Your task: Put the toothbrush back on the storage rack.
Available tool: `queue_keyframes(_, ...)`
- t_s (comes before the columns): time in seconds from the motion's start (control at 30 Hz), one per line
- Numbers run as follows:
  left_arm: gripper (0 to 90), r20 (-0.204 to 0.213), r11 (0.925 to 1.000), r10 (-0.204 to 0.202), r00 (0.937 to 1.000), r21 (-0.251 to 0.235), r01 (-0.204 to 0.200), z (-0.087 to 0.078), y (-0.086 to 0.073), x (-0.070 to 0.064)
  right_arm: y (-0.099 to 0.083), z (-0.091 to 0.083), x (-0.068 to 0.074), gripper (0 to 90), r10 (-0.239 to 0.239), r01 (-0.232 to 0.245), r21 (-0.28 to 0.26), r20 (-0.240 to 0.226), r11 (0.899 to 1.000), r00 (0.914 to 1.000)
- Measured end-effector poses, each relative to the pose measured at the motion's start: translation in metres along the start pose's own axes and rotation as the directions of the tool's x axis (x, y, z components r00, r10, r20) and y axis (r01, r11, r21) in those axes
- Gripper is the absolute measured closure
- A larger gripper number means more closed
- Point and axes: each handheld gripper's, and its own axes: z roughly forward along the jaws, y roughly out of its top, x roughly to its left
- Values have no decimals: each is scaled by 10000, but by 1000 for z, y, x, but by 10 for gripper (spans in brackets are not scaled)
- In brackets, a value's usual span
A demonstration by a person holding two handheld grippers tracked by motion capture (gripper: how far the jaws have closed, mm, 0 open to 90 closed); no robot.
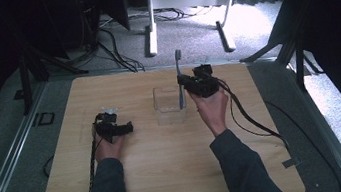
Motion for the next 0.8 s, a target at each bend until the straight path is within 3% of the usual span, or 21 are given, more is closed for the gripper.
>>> queue_keyframes(0.8, 36, 2, 10000, -12, 10000, -2, 12, 0, 0, 0, 1, 11, -5, 816, -248, 268, -505, 401, 9984, 9989)
